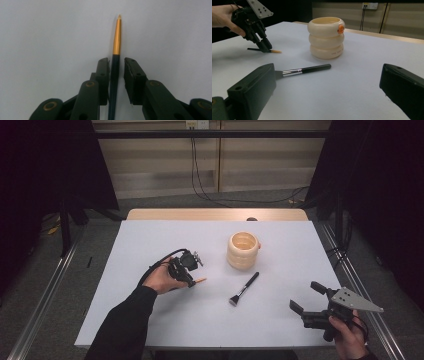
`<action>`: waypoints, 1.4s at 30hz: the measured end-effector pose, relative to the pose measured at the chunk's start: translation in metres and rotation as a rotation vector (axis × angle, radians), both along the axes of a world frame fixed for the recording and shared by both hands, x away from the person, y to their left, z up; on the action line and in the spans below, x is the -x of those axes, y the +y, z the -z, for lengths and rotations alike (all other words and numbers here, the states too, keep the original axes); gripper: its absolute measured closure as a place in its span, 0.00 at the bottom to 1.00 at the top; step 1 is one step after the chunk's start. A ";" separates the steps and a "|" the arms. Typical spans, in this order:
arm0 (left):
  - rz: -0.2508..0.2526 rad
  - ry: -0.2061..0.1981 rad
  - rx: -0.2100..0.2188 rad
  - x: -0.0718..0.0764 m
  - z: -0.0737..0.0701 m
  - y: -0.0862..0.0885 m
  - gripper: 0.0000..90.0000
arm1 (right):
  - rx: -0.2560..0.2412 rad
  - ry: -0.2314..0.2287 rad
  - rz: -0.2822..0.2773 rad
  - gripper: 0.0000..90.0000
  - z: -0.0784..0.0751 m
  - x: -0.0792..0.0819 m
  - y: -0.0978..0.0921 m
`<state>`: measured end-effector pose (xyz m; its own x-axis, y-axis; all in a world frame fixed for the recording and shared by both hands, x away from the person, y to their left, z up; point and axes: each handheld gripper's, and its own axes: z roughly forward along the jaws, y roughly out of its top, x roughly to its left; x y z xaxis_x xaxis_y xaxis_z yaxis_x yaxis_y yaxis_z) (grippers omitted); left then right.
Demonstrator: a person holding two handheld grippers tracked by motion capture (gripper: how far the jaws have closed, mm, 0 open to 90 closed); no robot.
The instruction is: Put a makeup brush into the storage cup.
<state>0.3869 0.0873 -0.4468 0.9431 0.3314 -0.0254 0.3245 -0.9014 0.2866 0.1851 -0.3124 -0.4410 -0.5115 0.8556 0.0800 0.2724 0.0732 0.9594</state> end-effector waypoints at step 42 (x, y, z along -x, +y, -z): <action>-0.092 0.118 0.023 -0.010 0.000 0.003 0.93 | 0.005 0.011 -0.006 0.00 0.000 0.000 0.001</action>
